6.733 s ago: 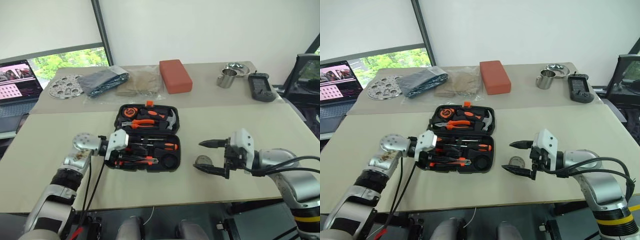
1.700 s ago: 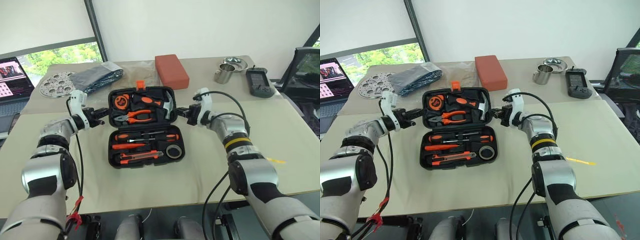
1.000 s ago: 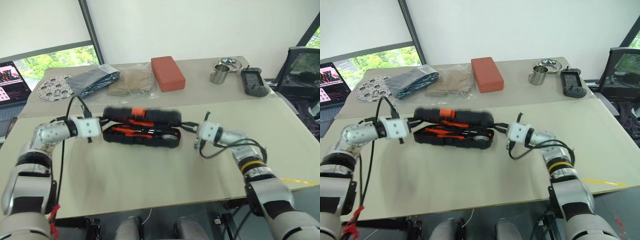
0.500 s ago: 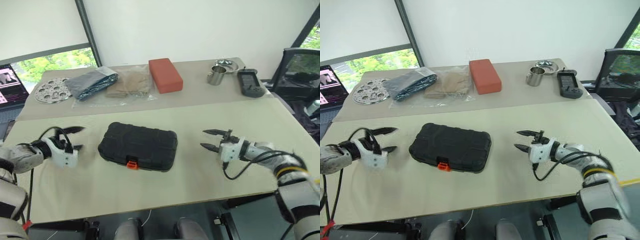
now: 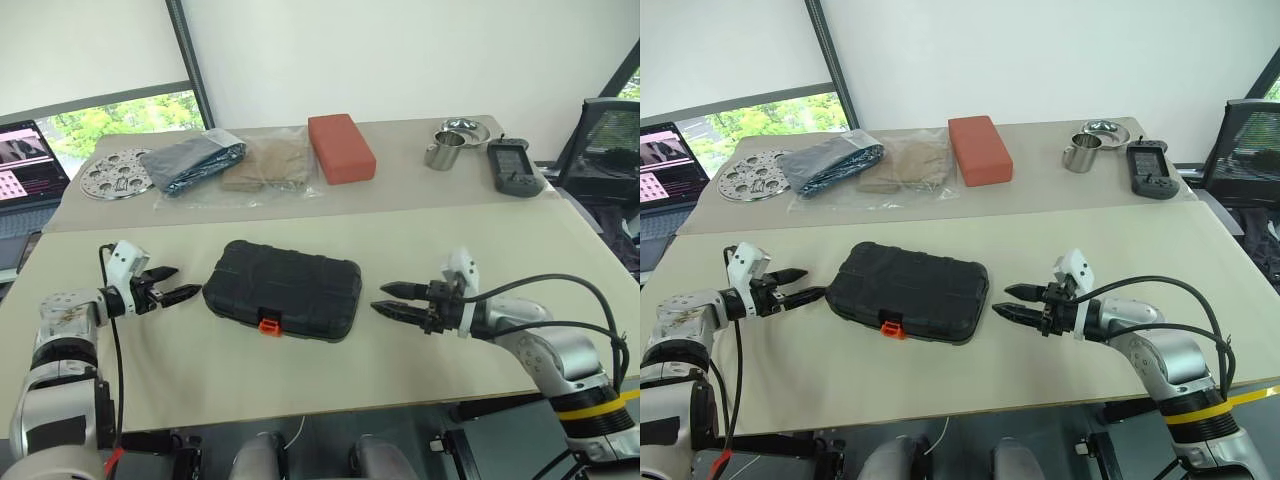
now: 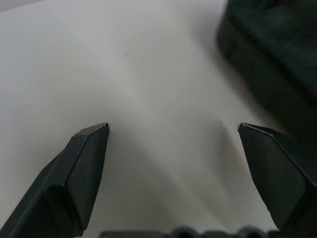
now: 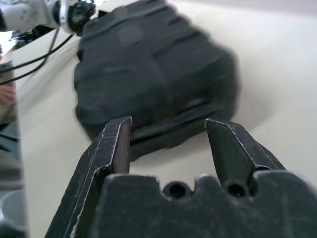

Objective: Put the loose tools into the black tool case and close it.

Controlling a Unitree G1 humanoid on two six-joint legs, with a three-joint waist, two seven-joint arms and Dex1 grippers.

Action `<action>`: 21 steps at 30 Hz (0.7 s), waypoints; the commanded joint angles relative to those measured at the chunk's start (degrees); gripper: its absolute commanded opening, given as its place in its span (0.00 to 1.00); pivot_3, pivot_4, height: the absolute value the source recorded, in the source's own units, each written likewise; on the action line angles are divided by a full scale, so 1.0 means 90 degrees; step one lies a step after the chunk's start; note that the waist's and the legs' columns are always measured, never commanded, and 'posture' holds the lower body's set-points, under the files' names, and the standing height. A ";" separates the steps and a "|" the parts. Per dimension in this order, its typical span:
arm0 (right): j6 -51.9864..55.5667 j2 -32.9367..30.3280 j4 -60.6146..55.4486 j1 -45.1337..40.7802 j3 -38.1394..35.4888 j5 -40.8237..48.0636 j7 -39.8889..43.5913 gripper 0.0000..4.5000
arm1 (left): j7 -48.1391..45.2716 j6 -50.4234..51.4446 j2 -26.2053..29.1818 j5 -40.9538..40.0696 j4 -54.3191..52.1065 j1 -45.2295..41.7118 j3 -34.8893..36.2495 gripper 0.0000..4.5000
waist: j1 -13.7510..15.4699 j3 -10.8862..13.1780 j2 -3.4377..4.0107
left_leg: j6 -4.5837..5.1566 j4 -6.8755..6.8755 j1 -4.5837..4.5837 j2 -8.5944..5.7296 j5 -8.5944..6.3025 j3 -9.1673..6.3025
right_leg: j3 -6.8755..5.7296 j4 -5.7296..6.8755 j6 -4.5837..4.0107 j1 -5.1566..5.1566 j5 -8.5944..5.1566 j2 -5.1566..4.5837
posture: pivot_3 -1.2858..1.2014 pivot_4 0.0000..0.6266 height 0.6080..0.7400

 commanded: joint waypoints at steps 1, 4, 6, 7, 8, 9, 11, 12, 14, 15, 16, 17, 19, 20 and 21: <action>0.0151 0.0267 -0.0055 -0.0263 0.0267 -0.0604 -0.0371 0.39 | -0.0071 0.0908 -0.0317 -0.0320 -0.1381 0.0294 -0.0379 0.83 | 0.0045 -0.0003 -0.0002 | 0.0001 0.0005 0.0000 -0.0001 0.0000 0.0000 | 0.0000 -0.0001 0.0000 0.0002 0.0000 0.0000 | 0.52 0.24 1.00; 0.0230 0.0499 0.0109 -0.0487 0.0478 -0.0916 -0.0339 0.16 | -0.0009 0.1097 -0.0466 -0.0273 -0.1918 0.0432 -0.0675 0.57 | 0.0099 -0.0003 -0.0002 | 0.0003 0.0011 -0.0006 -0.0010 -0.0002 0.0000 | 0.0000 -0.0005 0.0001 0.0000 0.0001 -0.0002 | 0.52 0.24 1.00; 0.0221 0.0857 0.0288 -0.0811 0.0515 -0.1053 -0.0458 0.00 | -0.0150 0.1275 -0.0545 -0.0365 -0.2363 0.0542 -0.0862 0.40 | 0.0094 -0.0006 -0.0003 | 0.0004 0.0010 -0.0003 -0.0007 -0.0002 -0.0002 | 0.0002 -0.0004 0.0001 0.0001 0.0001 0.0004 | 0.52 0.24 1.00; 0.0183 0.1032 0.0449 -0.0987 0.0498 -0.1163 -0.0539 0.00 | -0.0221 0.1328 -0.0558 -0.0403 -0.2518 0.0576 -0.0931 0.32 | 0.0083 -0.0007 -0.0004 | 0.0004 0.0010 -0.0001 -0.0005 -0.0002 -0.0003 | 0.0002 -0.0003 0.0000 0.0002 0.0001 0.0006 | 0.52 0.24 1.00; 0.0079 0.1205 0.0699 -0.1189 0.0488 -0.1357 -0.0659 0.00 | -0.0275 0.1407 -0.0570 -0.0440 -0.2681 0.0616 -0.1001 0.27 | 0.0063 -0.0008 -0.0005 | 0.0003 0.0009 0.0000 -0.0004 -0.0002 -0.0004 | 0.0002 -0.0002 -0.0001 0.0001 0.0002 0.0008 | 0.52 0.24 1.00; -0.0080 0.1371 0.1057 -0.1423 0.0464 -0.1561 -0.0758 0.00 | -0.0317 0.1496 -0.0601 -0.0488 -0.2869 0.0670 -0.1070 0.17 | 0.0055 -0.0010 -0.0002 | 0.0003 0.0009 0.0003 -0.0002 -0.0002 -0.0004 | 0.0005 -0.0001 -0.0006 0.0001 0.0005 0.0011 | 0.52 0.24 1.00; -0.0325 0.1650 0.1673 -0.1784 0.0380 -0.1890 -0.0898 0.00 | -0.0303 0.1639 -0.0676 -0.0536 -0.3208 0.0776 -0.1181 0.01 | 0.0051 -0.0011 0.0000 | 0.0000 0.0009 0.0005 -0.0004 0.0000 -0.0003 | 0.0008 0.0009 -0.0007 -0.0002 0.0006 0.0012 | 0.52 0.24 1.00; -0.0476 0.1759 0.1993 -0.1945 0.0348 -0.2074 -0.0968 0.00 | -0.0276 0.1677 -0.0715 -0.0539 -0.3365 0.0830 -0.1233 0.01 | 0.0058 -0.0012 0.0004 | 0.0000 0.0009 0.0006 -0.0004 0.0000 -0.0002 | 0.0009 0.0009 -0.0007 -0.0001 0.0006 0.0013 | 0.52 0.24 1.00; -0.0930 0.1959 0.2667 -0.2222 0.0274 -0.2448 -0.1085 0.00 | -0.0200 0.1791 -0.0804 -0.0563 -0.3673 0.0942 -0.1313 0.01 | 0.0074 -0.0013 0.0005 | 0.0000 0.0008 0.0003 -0.0006 0.0000 0.0001 | 0.0011 0.0008 -0.0007 -0.0004 0.0006 0.0011 | 0.52 0.24 1.00; -0.1312 0.2069 0.3187 -0.2414 0.0194 -0.2682 -0.1251 0.00 | -0.0150 0.1850 -0.0858 -0.0569 -0.3869 0.1027 -0.1374 0.01 | 0.0087 -0.0014 0.0006 | 0.0001 0.0007 0.0000 -0.0005 -0.0001 0.0002 | 0.0011 0.0002 -0.0007 -0.0004 0.0005 0.0011 | 0.52 0.24 1.00; -0.1587 0.2150 0.3554 -0.2545 0.0127 -0.2846 -0.1355 0.00 | -0.0113 0.1893 -0.0892 -0.0572 -0.4001 0.1086 -0.1412 0.01 | 0.0093 -0.0014 0.0007 | 0.0001 0.0008 -0.0004 -0.0006 0.0000 0.0003 | 0.0011 -0.0004 -0.0007 -0.0004 0.0006 0.0011 | 0.52 0.24 1.00; -0.1858 0.2186 0.3838 -0.2630 0.0074 -0.2998 -0.1435 0.00 | -0.0090 0.1932 -0.0909 -0.0571 -0.4117 0.1135 -0.1438 0.01 | 0.0086 -0.0015 0.0008 | 0.0001 0.0009 -0.0007 -0.0006 -0.0001 0.0003 | 0.0010 -0.0003 -0.0007 -0.0004 0.0006 0.0010 | 0.52 0.24 1.00; -0.2297 0.2230 0.4262 -0.2748 -0.0103 -0.3224 -0.1637 0.00 | -0.0015 0.1973 -0.0893 -0.0591 -0.4268 0.1195 -0.1422 0.01 | 0.0107 -0.0017 0.0012 | 0.0001 0.0009 -0.0007 -0.0012 0.0000 0.0008 | 0.0018 -0.0012 -0.0006 -0.0002 0.0005 0.0004 | 0.52 0.24 1.00; -0.2458 0.2187 0.4334 -0.2751 -0.0221 -0.3276 -0.1685 0.00 | 0.0000 0.2050 -0.0833 -0.0666 -0.4343 0.1208 -0.1334 0.01 | 0.0111 -0.0017 0.0012 | 0.0001 0.0010 -0.0006 -0.0013 -0.0001 0.0009 | 0.0017 -0.0012 -0.0006 0.0000 0.0005 0.0000 | 0.52 0.24 1.00; -0.2551 0.2101 0.4222 -0.2674 -0.0376 -0.3239 -0.1659 0.00 | -0.0040 0.2114 -0.0713 -0.0795 -0.4397 0.1192 -0.1168 0.01 | 0.0109 -0.0017 0.0012 | 0.0001 0.0009 -0.0009 -0.0012 -0.0001 0.0009 | 0.0014 -0.0017 -0.0006 0.0001 0.0005 0.0000 | 0.52 0.24 1.00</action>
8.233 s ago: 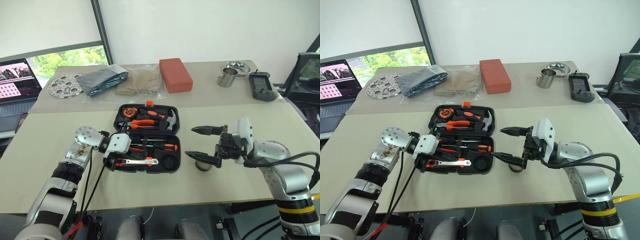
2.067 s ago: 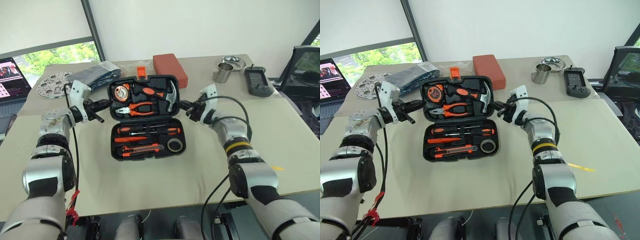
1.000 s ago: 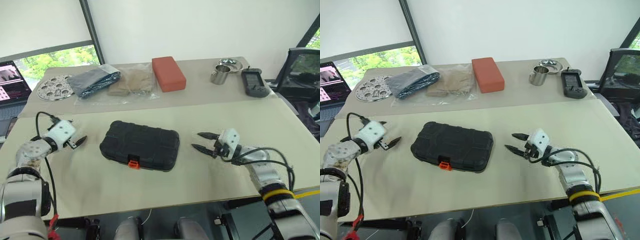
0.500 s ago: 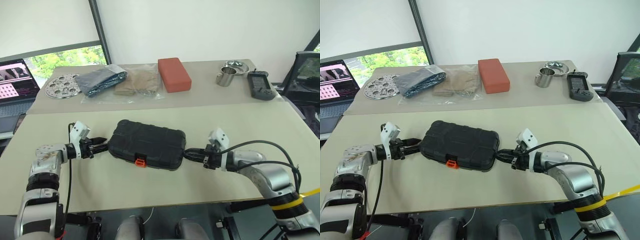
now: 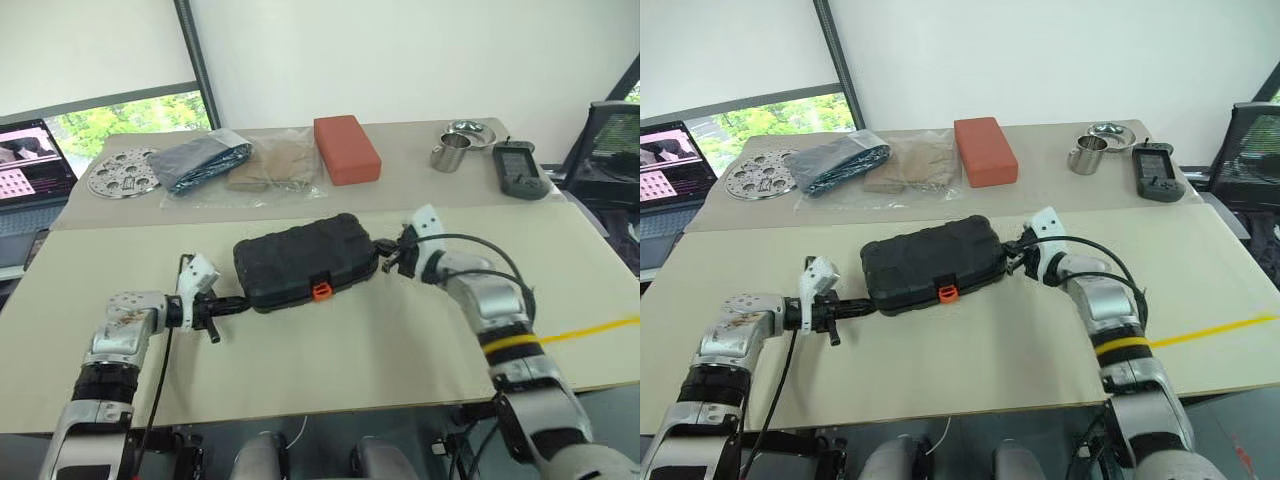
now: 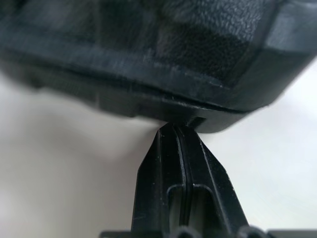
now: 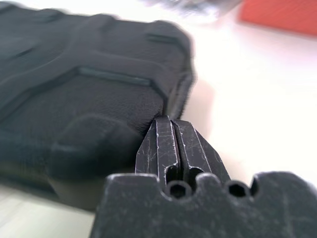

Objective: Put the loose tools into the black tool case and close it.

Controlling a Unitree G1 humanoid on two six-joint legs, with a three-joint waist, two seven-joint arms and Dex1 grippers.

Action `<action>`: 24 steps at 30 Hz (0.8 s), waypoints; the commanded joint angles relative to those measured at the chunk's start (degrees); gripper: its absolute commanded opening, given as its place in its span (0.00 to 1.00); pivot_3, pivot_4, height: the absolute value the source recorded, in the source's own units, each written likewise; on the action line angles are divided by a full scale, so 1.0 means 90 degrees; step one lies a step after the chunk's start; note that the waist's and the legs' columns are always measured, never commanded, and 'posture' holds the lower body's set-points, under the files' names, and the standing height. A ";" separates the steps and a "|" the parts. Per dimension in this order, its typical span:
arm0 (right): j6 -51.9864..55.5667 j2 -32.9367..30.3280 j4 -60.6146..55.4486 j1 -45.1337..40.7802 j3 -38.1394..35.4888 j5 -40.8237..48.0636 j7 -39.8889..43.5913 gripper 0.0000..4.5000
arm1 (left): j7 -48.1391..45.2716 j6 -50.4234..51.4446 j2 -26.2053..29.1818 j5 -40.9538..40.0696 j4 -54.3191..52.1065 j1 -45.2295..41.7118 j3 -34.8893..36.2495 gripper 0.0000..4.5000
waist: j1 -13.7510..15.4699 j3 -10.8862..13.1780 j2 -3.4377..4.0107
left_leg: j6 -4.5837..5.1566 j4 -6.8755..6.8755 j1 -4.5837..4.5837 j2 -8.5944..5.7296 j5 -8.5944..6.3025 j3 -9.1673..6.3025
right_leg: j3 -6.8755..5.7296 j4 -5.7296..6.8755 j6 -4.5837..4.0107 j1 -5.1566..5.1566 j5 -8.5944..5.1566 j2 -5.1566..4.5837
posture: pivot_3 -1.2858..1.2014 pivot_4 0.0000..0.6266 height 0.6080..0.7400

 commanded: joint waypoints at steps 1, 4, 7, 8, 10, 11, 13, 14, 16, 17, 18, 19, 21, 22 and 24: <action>-0.0627 -0.0053 -0.0125 0.0057 -0.0316 -0.0056 0.0023 0.00 | -0.0100 0.0195 0.0159 -0.0583 -0.0550 -0.0092 0.0262 0.01 | -0.0005 0.0001 0.0001 | 0.0000 0.0001 -0.0002 0.0001 0.0000 -0.0001 | 0.0000 0.0002 0.0000 -0.0004 0.0000 0.0000 | 0.52 0.24 1.00; -0.0006 -0.0379 -0.1413 0.0763 -0.0487 0.0449 0.0631 0.00 | -0.0386 0.0405 0.0645 -0.0989 -0.0474 -0.0211 0.0721 0.01 | 0.0002 0.0003 0.0001 | 0.0000 -0.0003 -0.0013 0.0004 0.0000 -0.0006 | -0.0003 0.0001 0.0000 -0.0009 0.0000 0.0002 | 0.52 0.24 1.00; 0.0836 -0.0680 -0.2792 0.1539 -0.0519 0.0920 0.0956 0.13 | -0.0720 0.0598 0.1105 -0.1369 -0.0492 -0.0305 0.0929 0.00 | -0.0012 0.0003 0.0002 | -0.0004 -0.0004 -0.0033 0.0014 -0.0001 -0.0021 | -0.0015 -0.0007 0.0000 -0.0016 0.0000 0.0008 | 0.52 0.24 1.00; 0.1141 -0.0780 -0.3258 0.1825 -0.0511 0.1037 0.0979 0.18 | -0.0820 0.0652 0.1222 -0.1475 -0.0531 -0.0359 0.0951 0.00 | -0.0018 0.0002 0.0004 | -0.0004 -0.0006 -0.0034 0.0011 -0.0001 -0.0023 | -0.0015 -0.0008 0.0000 -0.0017 0.0000 0.0007 | 0.52 0.24 1.00; 0.1603 -0.0928 -0.4007 0.2312 -0.0479 0.1146 0.0925 0.33 | -0.0952 0.0698 0.1330 -0.1631 -0.0600 -0.0483 0.0923 0.00 | -0.0032 -0.0001 0.0009 | -0.0008 -0.0009 -0.0022 0.0010 -0.0006 -0.0026 | -0.0013 -0.0014 0.0001 -0.0009 -0.0001 0.0009 | 0.52 0.24 1.00; 0.1835 -0.0955 -0.4309 0.2504 -0.0480 0.1195 0.0829 0.41 | -0.0987 0.0642 0.1322 -0.1684 -0.0634 -0.0568 0.0897 0.00 | -0.0042 -0.0002 0.0010 | -0.0008 -0.0016 -0.0023 0.0010 -0.0006 -0.0031 | -0.0013 -0.0019 0.0001 -0.0007 -0.0001 0.0007 | 0.52 0.24 1.00; 0.2270 -0.0922 -0.4786 0.2772 -0.0437 0.1218 0.0586 0.50 | -0.0629 0.0442 0.1035 -0.1610 -0.0566 -0.0900 0.0800 0.00 | -0.0059 -0.0001 0.0009 | -0.0008 -0.0013 -0.0019 0.0009 -0.0008 -0.0026 | -0.0010 -0.0020 0.0002 -0.0006 -0.0001 0.0009 | 0.52 0.24 1.00; 0.2449 -0.0858 -0.4961 0.2855 -0.0381 0.1188 0.0421 0.50 | -0.0349 0.0339 0.0837 -0.1508 -0.0481 -0.1094 0.0715 0.00 | -0.0038 -0.0001 0.0009 | -0.0007 -0.0011 -0.0018 0.0007 -0.0009 -0.0026 | -0.0010 -0.0019 0.0002 -0.0006 -0.0001 0.0008 | 0.52 0.24 1.00; 0.2807 -0.0628 -0.5280 0.2984 -0.0144 0.1054 -0.0005 0.50 | -0.0032 0.0203 0.0344 -0.1418 -0.0487 -0.1380 0.0452 0.00 | 0.0012 0.0000 0.0006 | -0.0006 -0.0002 -0.0020 0.0005 -0.0009 -0.0034 | -0.0021 -0.0016 0.0003 -0.0001 0.0000 0.0007 | 0.52 0.24 1.00; 0.2900 -0.0519 -0.5372 0.3018 -0.0019 0.0944 -0.0202 0.50 | 0.0080 0.0140 0.0136 -0.1369 -0.0471 -0.1477 0.0322 0.00 | 0.0021 0.0000 0.0006 | -0.0006 -0.0001 -0.0023 0.0003 -0.0008 -0.0037 | -0.0023 -0.0017 0.0005 -0.0001 0.0001 0.0007 | 0.52 0.24 1.00; 0.2965 -0.0404 -0.5461 0.3042 0.0116 0.0850 -0.0366 0.50 | 0.0199 -0.0005 -0.0080 -0.1251 -0.0397 -0.1561 0.0159 0.00 | 0.0025 -0.0001 0.0006 | -0.0006 0.0001 -0.0025 0.0000 -0.0008 -0.0038 | -0.0022 -0.0016 0.0005 -0.0002 0.0002 0.0006 | 0.52 0.24 1.00; 0.3053 -0.0305 -0.5548 0.3055 0.0213 0.0806 -0.0491 0.50 | 0.0306 -0.0184 -0.0241 -0.1097 -0.0281 -0.1627 0.0008 0.00 | 0.0018 -0.0001 0.0006 | -0.0006 0.0002 -0.0029 -0.0002 -0.0008 -0.0041 | -0.0022 -0.0017 0.0006 -0.0002 0.0002 0.0007 | 0.52 0.24 1.00; 0.3215 -0.0109 -0.5678 0.3043 0.0356 0.0678 -0.0796 0.50 | 0.0576 -0.0528 -0.0531 -0.0796 0.0029 -0.1777 -0.0239 0.00 | 0.0005 -0.0002 0.0007 | -0.0005 0.0001 -0.0038 -0.0004 -0.0009 -0.0041 | -0.0020 -0.0024 0.0006 -0.0006 0.0002 0.0007 | 0.52 0.24 1.00; 0.3290 -0.0031 -0.5720 0.3035 0.0427 0.0586 -0.0953 0.50 | 0.0673 -0.0636 -0.0648 -0.0703 0.0211 -0.1856 -0.0323 0.00 | -0.0015 -0.0002 0.0007 | -0.0006 0.0000 -0.0039 -0.0004 -0.0008 -0.0042 | -0.0020 -0.0030 0.0006 -0.0007 0.0002 0.0010 | 0.52 0.24 1.00; 0.3322 0.0114 -0.5792 0.3060 0.0588 0.0356 -0.1260 0.50 | 0.0737 -0.0981 -0.0849 -0.0488 0.0554 -0.1967 -0.0538 0.00 | -0.0028 -0.0002 0.0007 | -0.0010 0.0002 -0.0044 -0.0001 -0.0005 -0.0043 | -0.0010 -0.0037 0.0006 -0.0010 0.0003 0.0021 | 0.52 0.24 1.00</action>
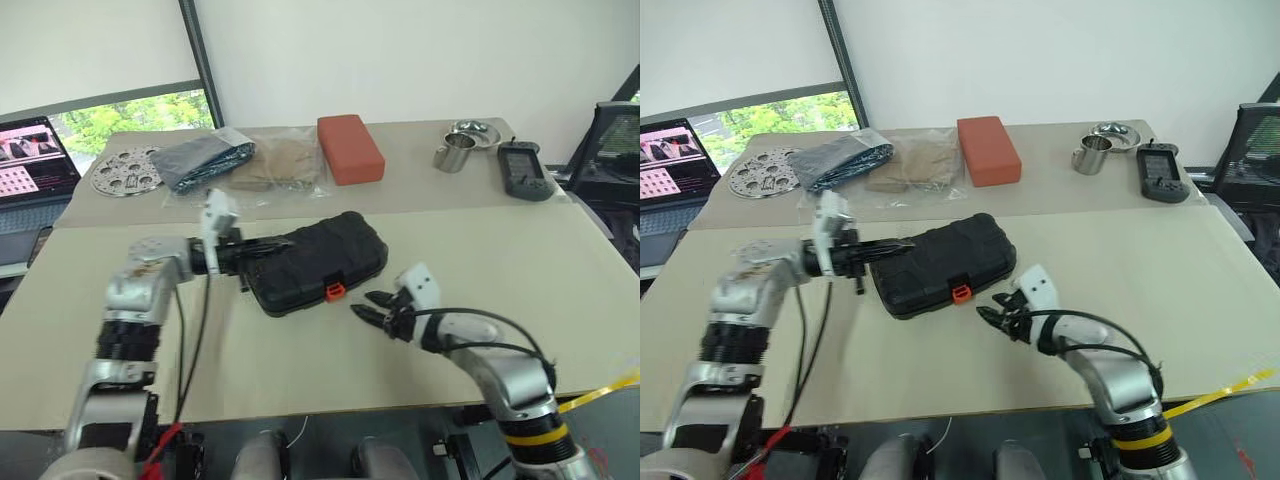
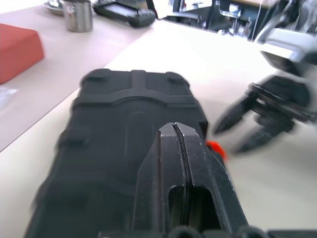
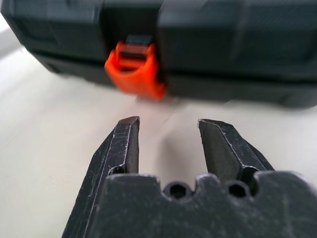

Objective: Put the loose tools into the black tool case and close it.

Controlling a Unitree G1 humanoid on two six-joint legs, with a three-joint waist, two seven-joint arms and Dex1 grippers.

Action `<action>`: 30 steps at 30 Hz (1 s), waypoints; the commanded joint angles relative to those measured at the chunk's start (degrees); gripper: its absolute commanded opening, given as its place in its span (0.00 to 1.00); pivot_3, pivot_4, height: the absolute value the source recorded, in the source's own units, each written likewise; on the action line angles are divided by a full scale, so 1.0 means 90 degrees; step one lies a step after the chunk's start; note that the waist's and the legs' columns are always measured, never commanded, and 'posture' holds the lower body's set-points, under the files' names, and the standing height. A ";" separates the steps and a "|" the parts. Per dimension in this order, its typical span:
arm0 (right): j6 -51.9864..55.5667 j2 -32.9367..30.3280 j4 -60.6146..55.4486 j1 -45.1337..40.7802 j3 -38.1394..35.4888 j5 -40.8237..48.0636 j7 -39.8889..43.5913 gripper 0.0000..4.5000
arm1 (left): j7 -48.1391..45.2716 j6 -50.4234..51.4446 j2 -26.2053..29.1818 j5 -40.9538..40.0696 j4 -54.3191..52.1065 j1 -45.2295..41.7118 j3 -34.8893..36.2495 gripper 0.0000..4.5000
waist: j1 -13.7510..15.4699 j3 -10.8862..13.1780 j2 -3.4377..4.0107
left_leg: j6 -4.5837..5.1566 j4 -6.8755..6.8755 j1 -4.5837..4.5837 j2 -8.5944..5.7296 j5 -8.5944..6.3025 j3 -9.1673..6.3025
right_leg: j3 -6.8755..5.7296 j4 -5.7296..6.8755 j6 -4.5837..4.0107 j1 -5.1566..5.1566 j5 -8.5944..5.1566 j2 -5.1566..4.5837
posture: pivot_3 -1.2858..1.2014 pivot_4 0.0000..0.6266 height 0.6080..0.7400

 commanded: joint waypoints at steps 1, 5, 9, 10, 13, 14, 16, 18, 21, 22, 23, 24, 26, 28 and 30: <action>0.0144 0.0238 -0.0419 -0.0014 0.0189 -0.0371 -0.0611 0.50 | 0.0240 -0.0672 -0.0215 0.0413 0.0508 -0.0253 -0.0287 0.00 | -0.0008 0.0000 0.0000 | 0.0000 -0.0001 -0.0001 0.0002 0.0000 0.0000 | -0.0001 -0.0004 0.0000 -0.0002 0.0000 0.0003 | 0.52 0.24 1.00; 0.0139 0.0688 -0.0544 0.0063 0.0411 -0.0615 -0.1087 0.74 | 0.0201 -0.0983 -0.0327 0.0658 0.0867 -0.0291 -0.0564 0.00 | 0.0009 -0.0001 0.0002 | -0.0003 -0.0002 -0.0004 0.0004 0.0002 0.0004 | -0.0002 -0.0012 0.0000 -0.0001 0.0000 0.0012 | 0.52 0.24 1.00; 0.0212 0.1092 -0.0560 0.0006 0.0638 -0.0746 -0.1371 0.89 | 0.0301 -0.1138 -0.0374 0.0889 0.1305 -0.0409 -0.0703 0.00 | 0.0011 -0.0005 0.0003 | -0.0003 -0.0002 -0.0003 0.0003 0.0001 0.0006 | -0.0004 -0.0012 0.0001 0.0005 -0.0001 0.0010 | 0.52 0.24 1.00; 0.0231 0.1156 -0.0554 0.0008 0.0695 -0.0766 -0.1413 0.89 | 0.0302 -0.1151 -0.0389 0.0924 0.1334 -0.0411 -0.0737 0.00 | 0.0011 -0.0009 0.0004 | -0.0002 -0.0002 -0.0002 0.0003 0.0001 0.0005 | -0.0006 -0.0012 0.0001 0.0005 -0.0001 0.0009 | 0.52 0.24 1.00; 0.0162 0.1343 -0.0473 -0.0033 0.0733 -0.0926 -0.1611 0.89 | 0.0307 -0.1204 -0.0454 0.0960 0.1306 -0.0378 -0.0798 0.00 | 0.0010 -0.0018 0.0006 | -0.0001 -0.0002 -0.0002 0.0002 0.0000 0.0004 | -0.0010 -0.0012 0.0001 0.0007 -0.0001 0.0009 | 0.52 0.24 1.00; 0.0150 0.1388 -0.0459 -0.0060 0.0729 -0.0956 -0.1661 0.89 | 0.0319 -0.1192 -0.0477 0.0949 0.1293 -0.0377 -0.0797 0.00 | 0.0010 -0.0018 0.0006 | -0.0001 -0.0002 -0.0002 0.0002 0.0000 0.0004 | -0.0010 -0.0012 0.0001 0.0007 -0.0001 0.0009 | 0.52 0.24 1.00; 0.0152 0.1467 -0.0461 -0.0084 0.0700 -0.0981 -0.1738 0.89 | 0.0345 -0.1146 -0.0517 0.0926 0.1240 -0.0362 -0.0798 0.00 | 0.0010 -0.0018 0.0006 | -0.0001 -0.0002 -0.0003 0.0002 0.0000 0.0003 | -0.0012 -0.0011 0.0001 0.0007 -0.0001 0.0007 | 0.52 0.24 1.00; 0.0151 0.1476 -0.0481 -0.0092 0.0727 -0.0998 -0.1726 0.78 | 0.0370 -0.1125 -0.0551 0.0924 0.1201 -0.0337 -0.0807 0.00 | 0.0009 -0.0018 0.0006 | -0.0001 -0.0002 -0.0003 0.0003 0.0000 0.0003 | -0.0016 -0.0010 0.0001 0.0007 -0.0001 0.0007 | 0.52 0.24 1.00; 0.0176 0.1458 -0.0474 -0.0098 0.0755 -0.1067 -0.1734 0.58 | 0.0395 -0.1141 -0.0594 0.0941 0.1211 -0.0318 -0.0826 0.00 | 0.0002 -0.0019 0.0007 | -0.0001 -0.0002 -0.0003 0.0003 0.0000 0.0003 | -0.0018 -0.0009 0.0001 0.0007 -0.0001 0.0008 | 0.52 0.24 1.00; 0.0169 0.1448 -0.0479 -0.0100 0.0757 -0.1091 -0.1738 0.48 | 0.0404 -0.1147 -0.0610 0.0950 0.1210 -0.0316 -0.0837 0.00 | 0.0003 -0.0019 0.0006 | -0.0001 -0.0002 -0.0003 0.0003 0.0000 0.0003 | -0.0018 -0.0010 0.0001 0.0007 -0.0001 0.0008 | 0.52 0.24 1.00; 0.0162 0.1442 -0.0483 -0.0100 0.0758 -0.1105 -0.1739 0.42 | 0.0411 -0.1151 -0.0619 0.0955 0.1207 -0.0316 -0.0844 0.00 | 0.0007 -0.0019 0.0007 | -0.0001 -0.0003 -0.0004 0.0003 0.0000 0.0002 | -0.0019 -0.0009 0.0001 0.0007 -0.0001 0.0008 | 0.52 0.24 1.00; 0.0163 0.1436 -0.0493 -0.0102 0.0762 -0.1114 -0.1739 0.35 | 0.0412 -0.1165 -0.0628 0.0965 0.1203 -0.0317 -0.0857 0.00 | 0.0007 -0.0019 0.0006 | -0.0001 -0.0002 -0.0004 0.0002 0.0000 0.0002 | -0.0019 -0.0009 0.0001 0.0007 -0.0001 0.0008 | 0.52 0.24 1.00; 0.0181 0.1428 -0.0525 -0.0103 0.0768 -0.1130 -0.1737 0.28 | 0.0419 -0.1192 -0.0641 0.0981 0.1202 -0.0318 -0.0880 0.00 | 0.0007 -0.0020 0.0006 | -0.0001 -0.0001 -0.0004 0.0002 0.0000 0.0002 | -0.0019 -0.0010 0.0001 0.0009 -0.0001 0.0006 | 0.52 0.24 1.00; 0.0265 0.1397 -0.0631 -0.0096 0.0778 -0.1144 -0.1727 0.28 | 0.0427 -0.1289 -0.0642 0.1053 0.1218 -0.0307 -0.0947 0.00 | 0.0008 -0.0020 0.0006 | -0.0001 -0.0001 -0.0004 0.0001 0.0000 0.0002 | -0.0020 -0.0010 0.0001 0.0009 0.0000 0.0005 | 0.52 0.24 1.00; 0.0352 0.1373 -0.0720 -0.0096 0.0784 -0.1147 -0.1720 0.28 | 0.0434 -0.1372 -0.0641 0.1109 0.1229 -0.0294 -0.1001 0.00 | 0.0014 -0.0020 0.0006 | -0.0001 -0.0002 -0.0004 0.0001 0.0000 0.0002 | -0.0022 -0.0010 0.0001 0.0009 -0.0001 0.0005 | 0.52 0.24 1.00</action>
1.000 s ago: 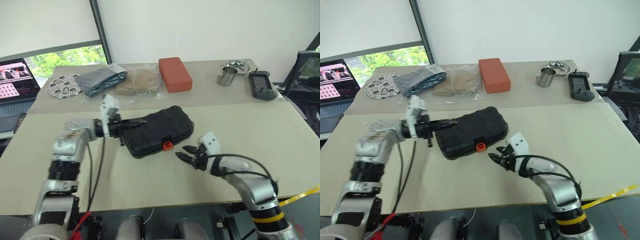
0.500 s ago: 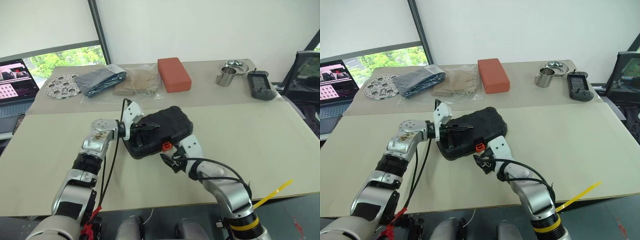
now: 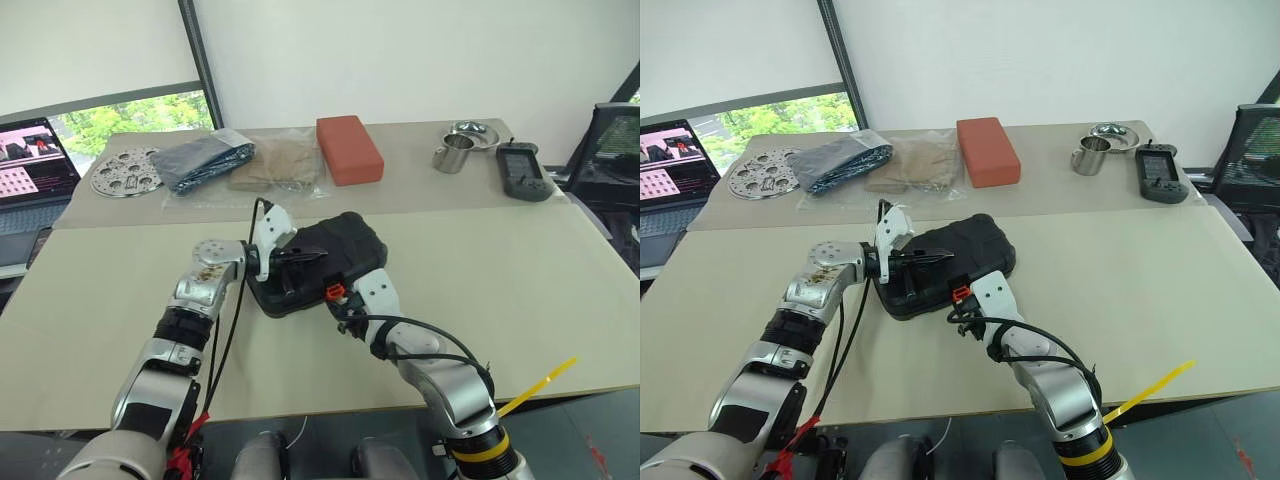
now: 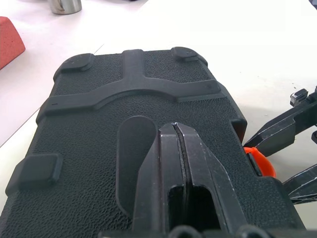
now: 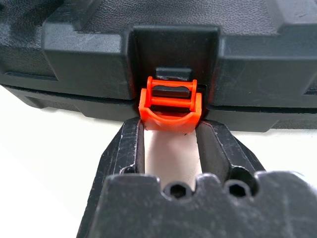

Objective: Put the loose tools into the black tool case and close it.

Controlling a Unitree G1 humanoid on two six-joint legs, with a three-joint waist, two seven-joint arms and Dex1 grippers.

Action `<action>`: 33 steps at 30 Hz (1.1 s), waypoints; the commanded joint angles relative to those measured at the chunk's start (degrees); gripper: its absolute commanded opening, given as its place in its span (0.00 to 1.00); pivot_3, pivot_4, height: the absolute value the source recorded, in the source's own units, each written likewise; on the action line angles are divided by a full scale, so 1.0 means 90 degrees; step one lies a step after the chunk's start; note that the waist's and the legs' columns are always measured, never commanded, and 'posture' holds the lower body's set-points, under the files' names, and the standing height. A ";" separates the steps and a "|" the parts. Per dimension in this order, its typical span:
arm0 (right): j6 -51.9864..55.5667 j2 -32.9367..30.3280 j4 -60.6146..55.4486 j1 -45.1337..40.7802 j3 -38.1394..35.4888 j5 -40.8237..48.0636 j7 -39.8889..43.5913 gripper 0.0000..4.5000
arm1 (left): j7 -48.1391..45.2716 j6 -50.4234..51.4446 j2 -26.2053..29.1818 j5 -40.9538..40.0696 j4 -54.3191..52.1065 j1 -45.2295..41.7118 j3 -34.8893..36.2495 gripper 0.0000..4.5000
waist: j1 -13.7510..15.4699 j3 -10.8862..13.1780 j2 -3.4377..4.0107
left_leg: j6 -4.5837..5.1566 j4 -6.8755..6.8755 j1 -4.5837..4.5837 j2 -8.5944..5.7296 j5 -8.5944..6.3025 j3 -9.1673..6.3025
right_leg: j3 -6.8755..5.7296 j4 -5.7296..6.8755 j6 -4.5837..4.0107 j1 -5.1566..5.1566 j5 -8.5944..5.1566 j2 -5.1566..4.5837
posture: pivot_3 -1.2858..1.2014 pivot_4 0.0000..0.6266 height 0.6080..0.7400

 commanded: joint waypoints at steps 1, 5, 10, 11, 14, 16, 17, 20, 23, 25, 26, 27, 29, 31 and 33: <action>0.0188 -0.0030 -0.0476 -0.0142 -0.0041 -0.0053 -0.0008 0.28 | 0.0013 -0.0105 -0.0049 0.0237 0.0108 0.0198 -0.0238 0.00 | 0.0005 -0.0001 0.0001 | 0.0000 0.0000 0.0000 0.0000 0.0000 0.0000 | 0.0000 0.0000 0.0000 0.0000 0.0000 -0.0001 | 0.52 0.24 1.00; 0.0444 -0.0012 -0.0667 -0.0242 -0.0089 -0.0003 0.0010 0.28 | 0.0017 -0.0211 -0.0086 0.0314 0.0047 0.0272 -0.0337 0.00 | 0.0011 -0.0004 0.0001 | 0.0000 0.0000 -0.0001 -0.0001 0.0000 -0.0003 | -0.0001 0.0000 0.0000 0.0000 0.0000 -0.0003 | 0.52 0.24 1.00; 0.0572 -0.0030 -0.0851 -0.0268 -0.0121 -0.0019 0.0001 0.28 | 0.0011 -0.0252 -0.0106 0.0343 0.0013 0.0313 -0.0374 0.00 | 0.0019 -0.0005 0.0002 | 0.0001 0.0000 -0.0004 -0.0002 0.0000 -0.0007 | -0.0006 -0.0001 0.0000 0.0001 0.0000 -0.0005 | 0.52 0.24 1.00; 0.0590 -0.0034 -0.0885 -0.0272 -0.0121 -0.0026 -0.0001 0.27 | 0.0001 -0.0267 -0.0105 0.0357 0.0013 0.0319 -0.0388 0.00 | 0.0019 -0.0006 0.0002 | 0.0001 0.0000 -0.0004 -0.0003 -0.0001 -0.0009 | -0.0006 -0.0001 0.0000 0.0001 0.0000 -0.0005 | 0.52 0.24 1.00; 0.0633 -0.0007 -0.0974 -0.0292 -0.0141 -0.0034 -0.0036 0.26 | -0.0014 -0.0277 -0.0120 0.0371 -0.0003 0.0336 -0.0413 0.00 | 0.0019 -0.0006 0.0002 | 0.0001 0.0000 -0.0004 -0.0003 -0.0001 -0.0031 | -0.0008 -0.0001 0.0000 0.0001 0.0000 -0.0005 | 0.52 0.24 1.00; 0.0662 0.0004 -0.1017 -0.0301 -0.0147 -0.0036 -0.0050 0.26 | -0.0017 -0.0297 -0.0137 0.0394 -0.0007 0.0342 -0.0446 0.00 | 0.0020 -0.0005 0.0002 | 0.0001 0.0000 -0.0008 -0.0006 -0.0001 -0.0046 | -0.0010 -0.0001 0.0000 0.0001 0.0000 -0.0006 | 0.52 0.24 1.00; 0.0665 0.0011 -0.1030 -0.0301 -0.0142 -0.0041 -0.0059 0.26 | -0.0018 -0.0302 -0.0146 0.0402 -0.0010 0.0347 -0.0458 0.00 | 0.0020 -0.0006 0.0002 | 0.0001 0.0001 -0.0010 -0.0007 -0.0001 -0.0050 | -0.0013 -0.0002 0.0000 0.0001 0.0000 -0.0007 | 0.52 0.24 1.00; 0.0670 0.0033 -0.1039 -0.0300 -0.0130 -0.0058 -0.0082 0.26 | -0.0016 -0.0302 -0.0181 0.0422 -0.0015 0.0350 -0.0479 0.00 | 0.0021 -0.0006 0.0002 | 0.0001 0.0000 -0.0013 -0.0009 -0.0001 -0.0057 | -0.0019 -0.0002 0.0000 0.0001 0.0000 -0.0008 | 0.52 0.24 1.00; 0.0613 0.0046 -0.0975 -0.0283 -0.0150 -0.0066 -0.0096 0.26 | -0.0032 -0.0311 -0.0213 0.0452 -0.0012 0.0342 -0.0498 0.00 | 0.0021 -0.0006 0.0002 | 0.0002 0.0001 -0.0015 -0.0011 -0.0001 -0.0063 | -0.0022 -0.0002 0.0000 0.0001 0.0000 -0.0008 | 0.52 0.24 1.00; 0.0565 0.0040 -0.0942 -0.0264 -0.0171 -0.0063 -0.0089 0.26 | -0.0052 -0.0301 -0.0222 0.0466 -0.0035 0.0351 -0.0491 0.00 | 0.0021 -0.0005 0.0002 | 0.0002 0.0001 -0.0016 -0.0012 0.0000 -0.0065 | -0.0023 -0.0003 0.0000 0.0001 0.0000 -0.0009 | 0.52 0.24 1.00; 0.0547 0.0038 -0.0931 -0.0258 -0.0181 -0.0058 -0.0082 0.26 | -0.0061 -0.0296 -0.0225 0.0470 -0.0043 0.0355 -0.0486 0.00 | 0.0021 -0.0005 0.0002 | 0.0002 0.0001 -0.0016 -0.0012 0.0000 -0.0066 | -0.0024 -0.0003 0.0001 0.0001 0.0000 -0.0009 | 0.52 0.24 1.00; 0.0489 0.0024 -0.0905 -0.0248 -0.0202 -0.0037 -0.0046 0.26 | -0.0069 -0.0292 -0.0226 0.0475 -0.0049 0.0359 -0.0483 0.00 | 0.0021 -0.0006 0.0002 | 0.0002 0.0001 -0.0017 -0.0012 0.0000 -0.0068 | -0.0025 -0.0003 0.0001 0.0001 0.0000 -0.0009 | 0.52 0.24 1.00; 0.0417 -0.0003 -0.0871 -0.0235 -0.0232 -0.0016 0.0005 0.26 | -0.0076 -0.0288 -0.0227 0.0483 -0.0057 0.0365 -0.0480 0.00 | 0.0022 -0.0005 0.0002 | 0.0002 0.0001 -0.0019 -0.0013 0.0000 -0.0070 | -0.0026 -0.0003 0.0000 0.0001 0.0000 -0.0009 | 0.52 0.24 1.00; 0.0294 -0.0088 -0.0828 -0.0263 -0.0278 0.0002 0.0120 0.26 | -0.0098 -0.0279 -0.0219 0.0489 -0.0085 0.0392 -0.0488 0.00 | 0.0022 -0.0006 0.0002 | 0.0002 0.0001 -0.0020 -0.0014 0.0000 -0.0073 | -0.0027 -0.0003 0.0001 0.0001 0.0000 -0.0009 | 0.52 0.24 1.00; 0.0167 -0.0178 -0.0793 -0.0323 -0.0345 0.0040 0.0255 0.26 | -0.0129 -0.0264 -0.0205 0.0492 -0.0126 0.0430 -0.0499 0.00 | 0.0022 -0.0005 0.0002 | 0.0002 0.0001 -0.0022 -0.0015 0.0000 -0.0074 | -0.0027 -0.0004 0.0001 0.0001 0.0000 -0.0009 | 0.52 0.24 1.00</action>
